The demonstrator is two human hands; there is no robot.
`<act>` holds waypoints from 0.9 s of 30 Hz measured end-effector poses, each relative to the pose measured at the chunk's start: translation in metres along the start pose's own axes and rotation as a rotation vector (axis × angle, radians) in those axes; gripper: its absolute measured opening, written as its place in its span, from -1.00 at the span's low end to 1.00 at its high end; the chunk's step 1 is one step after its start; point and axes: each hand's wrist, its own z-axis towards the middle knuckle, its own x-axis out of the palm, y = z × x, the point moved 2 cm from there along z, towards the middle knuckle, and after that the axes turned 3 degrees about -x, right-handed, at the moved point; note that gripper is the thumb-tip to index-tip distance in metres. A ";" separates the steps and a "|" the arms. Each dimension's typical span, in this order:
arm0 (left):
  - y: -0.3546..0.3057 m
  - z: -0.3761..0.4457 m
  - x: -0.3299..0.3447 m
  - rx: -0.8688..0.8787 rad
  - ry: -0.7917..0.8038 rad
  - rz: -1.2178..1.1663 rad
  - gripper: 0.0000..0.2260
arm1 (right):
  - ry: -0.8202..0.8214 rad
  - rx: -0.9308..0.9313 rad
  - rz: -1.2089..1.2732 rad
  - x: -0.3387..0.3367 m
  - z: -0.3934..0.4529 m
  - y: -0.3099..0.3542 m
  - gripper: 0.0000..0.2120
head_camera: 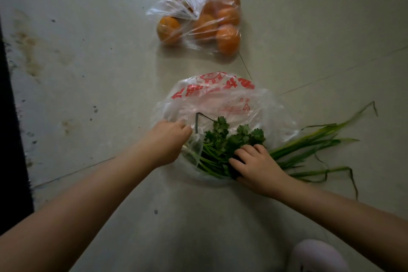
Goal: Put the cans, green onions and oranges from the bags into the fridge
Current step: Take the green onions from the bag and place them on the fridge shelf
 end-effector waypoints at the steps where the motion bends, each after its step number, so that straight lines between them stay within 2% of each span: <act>1: 0.001 0.000 -0.002 0.028 -0.016 -0.021 -0.64 | -0.042 0.014 -0.013 0.000 0.001 0.001 -0.70; 3: 0.005 -0.003 -0.010 0.095 -0.113 -0.096 -0.69 | -0.139 0.021 -0.031 -0.002 0.001 -0.002 -0.82; 5: 0.007 -0.012 -0.014 0.165 -0.163 -0.158 -0.70 | -0.192 0.038 -0.030 -0.008 0.000 -0.009 -0.82; 8: 0.007 -0.021 -0.007 0.151 0.031 -0.005 -0.68 | -0.170 0.148 -0.005 -0.019 -0.002 -0.021 -0.84; 10: 0.010 -0.023 -0.003 0.120 0.058 0.036 -0.69 | -0.148 0.197 0.043 -0.029 -0.001 -0.022 -0.91; 12: 0.015 -0.027 -0.002 0.071 0.049 0.052 -0.70 | -0.082 0.220 0.144 -0.036 0.009 -0.019 -0.81; 15: 0.018 -0.029 -0.005 0.033 0.003 0.088 -0.69 | -0.134 0.134 0.281 -0.043 0.031 -0.004 -0.78; 17: 0.017 -0.027 -0.006 0.024 -0.025 0.098 -0.68 | -0.215 0.073 0.276 -0.041 0.047 0.010 -0.82; 19: 0.015 -0.024 -0.007 0.013 -0.043 0.114 -0.69 | -0.224 0.041 0.282 -0.039 0.064 0.019 -0.77; 21: 0.013 -0.020 -0.008 -0.009 -0.027 0.133 -0.72 | -0.152 0.044 0.274 -0.037 0.077 0.026 -0.64; 23: 0.013 -0.018 -0.010 -0.064 0.038 0.156 -0.74 | -0.009 0.101 0.238 -0.031 0.082 0.021 -0.57; 24: 0.014 -0.018 -0.010 -0.111 0.077 0.159 -0.75 | 0.053 0.135 0.232 -0.030 0.081 0.020 -0.56; 27: 0.017 -0.018 -0.012 -0.200 0.106 0.127 -0.76 | 0.091 0.224 0.159 -0.026 0.068 0.012 -0.63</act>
